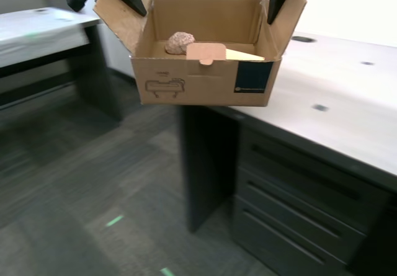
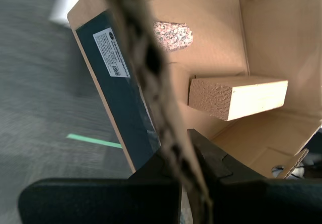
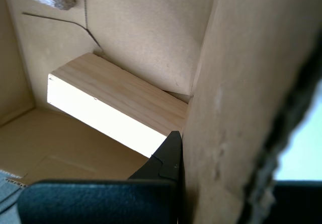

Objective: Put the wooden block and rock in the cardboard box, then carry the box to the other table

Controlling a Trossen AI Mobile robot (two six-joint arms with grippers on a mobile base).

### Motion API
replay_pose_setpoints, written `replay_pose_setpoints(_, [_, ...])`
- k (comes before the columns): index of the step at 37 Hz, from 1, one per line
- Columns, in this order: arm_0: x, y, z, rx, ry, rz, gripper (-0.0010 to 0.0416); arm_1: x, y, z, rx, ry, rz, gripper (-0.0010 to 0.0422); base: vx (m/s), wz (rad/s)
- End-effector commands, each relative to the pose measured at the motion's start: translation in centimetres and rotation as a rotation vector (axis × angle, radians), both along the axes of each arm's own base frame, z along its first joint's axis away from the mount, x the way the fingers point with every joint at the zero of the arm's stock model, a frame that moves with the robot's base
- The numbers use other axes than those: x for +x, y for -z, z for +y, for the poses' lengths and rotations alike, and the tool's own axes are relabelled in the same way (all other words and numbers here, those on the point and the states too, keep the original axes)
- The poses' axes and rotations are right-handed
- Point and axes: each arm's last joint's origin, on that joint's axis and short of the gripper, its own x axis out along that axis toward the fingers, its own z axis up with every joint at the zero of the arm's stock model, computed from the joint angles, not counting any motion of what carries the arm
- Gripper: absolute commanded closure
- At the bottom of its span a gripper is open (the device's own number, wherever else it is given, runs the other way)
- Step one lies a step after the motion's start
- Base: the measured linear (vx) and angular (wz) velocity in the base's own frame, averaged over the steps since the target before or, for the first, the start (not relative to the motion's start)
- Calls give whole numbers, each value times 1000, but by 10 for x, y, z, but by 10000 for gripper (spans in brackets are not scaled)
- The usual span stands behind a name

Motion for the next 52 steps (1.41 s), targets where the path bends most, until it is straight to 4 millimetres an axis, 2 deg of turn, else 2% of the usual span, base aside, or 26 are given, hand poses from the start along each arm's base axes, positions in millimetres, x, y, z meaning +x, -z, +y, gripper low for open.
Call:
replay_pose_setpoints(1, [-3,-1,7,10,-2,-4,406,-2,-6,-1,-34,28,-25,413,-8,540])
replay_pose_setpoints(9, [-6,-2,9,8,20,21,406,-7,-14,3,-36,23,-32,413,-6,458])
replay_pose_setpoints(31, [-4,-3,8,-16,59,-14,406,-12,-7,7,-2,54,5,413,3,276])
replay_pose_setpoints(52, [-5,-2,8,-40,-28,-30,406,-14,-6,7,-6,19,51,413,45,244])
